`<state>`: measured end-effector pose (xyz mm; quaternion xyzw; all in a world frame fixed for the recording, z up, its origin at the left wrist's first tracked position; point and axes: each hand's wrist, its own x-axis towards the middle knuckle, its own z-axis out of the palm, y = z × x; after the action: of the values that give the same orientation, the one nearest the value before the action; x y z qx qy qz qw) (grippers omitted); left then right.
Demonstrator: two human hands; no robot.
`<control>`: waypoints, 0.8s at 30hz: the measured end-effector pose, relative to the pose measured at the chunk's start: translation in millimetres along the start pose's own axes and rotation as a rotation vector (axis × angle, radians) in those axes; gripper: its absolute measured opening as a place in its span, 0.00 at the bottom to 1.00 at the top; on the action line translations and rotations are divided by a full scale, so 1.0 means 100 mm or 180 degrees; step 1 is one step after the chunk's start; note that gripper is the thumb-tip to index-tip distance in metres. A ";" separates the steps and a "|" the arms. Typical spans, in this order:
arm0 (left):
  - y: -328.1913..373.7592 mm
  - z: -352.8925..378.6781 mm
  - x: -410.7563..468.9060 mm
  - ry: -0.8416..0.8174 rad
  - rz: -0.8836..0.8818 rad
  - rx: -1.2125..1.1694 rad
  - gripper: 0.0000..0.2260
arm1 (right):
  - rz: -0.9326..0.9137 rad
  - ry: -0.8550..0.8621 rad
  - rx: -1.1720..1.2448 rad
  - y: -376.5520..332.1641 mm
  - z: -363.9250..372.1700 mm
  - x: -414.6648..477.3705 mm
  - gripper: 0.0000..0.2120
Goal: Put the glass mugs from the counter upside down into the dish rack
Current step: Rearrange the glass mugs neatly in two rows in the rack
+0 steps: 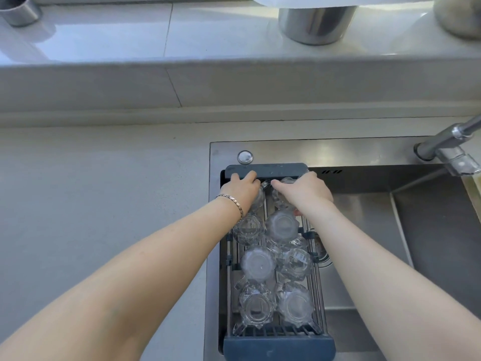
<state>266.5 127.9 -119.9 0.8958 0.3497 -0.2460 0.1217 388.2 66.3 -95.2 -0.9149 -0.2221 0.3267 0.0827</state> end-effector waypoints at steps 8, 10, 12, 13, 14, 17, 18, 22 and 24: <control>-0.06 -0.01 0.02 0.0074 0.0173 0.0100 0.30 | 0.0002 -0.0055 -0.0006 -0.01 0.11 0.08 0.37; -0.07 0.00 0.02 0.0094 0.0183 0.0059 0.28 | 0.0055 -0.0181 0.0143 0.02 0.14 0.10 0.32; -0.07 0.01 0.02 0.0096 0.0173 0.0027 0.29 | 0.0093 -0.0204 0.0245 0.04 0.20 0.13 0.34; -0.07 0.02 0.01 0.0086 0.0159 0.0002 0.29 | 0.0107 -0.0155 0.0255 0.04 0.24 0.14 0.37; -0.07 0.02 0.01 0.0071 0.0143 -0.0027 0.30 | 0.0103 -0.0073 0.0256 0.04 0.28 0.14 0.41; -0.09 0.04 0.02 0.0082 0.0125 -0.0103 0.32 | 0.0037 -0.0014 0.0227 0.09 0.31 0.10 0.42; -0.10 0.04 0.02 0.0092 0.0114 -0.0137 0.32 | -0.0058 -0.0082 0.0191 0.13 0.30 0.08 0.40; -0.08 0.07 0.00 0.0155 0.0011 -0.0280 0.34 | -0.0503 -0.0157 -0.0151 0.32 0.30 0.02 0.31; -0.07 0.10 -0.02 0.0172 -0.0021 -0.0348 0.34 | -0.0579 -0.0113 -0.0390 0.30 0.31 0.02 0.29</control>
<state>256.8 128.0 -127.9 0.8930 0.3687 -0.2026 0.1601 380.8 40.7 -128.8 -0.8884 -0.3253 0.3198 0.0519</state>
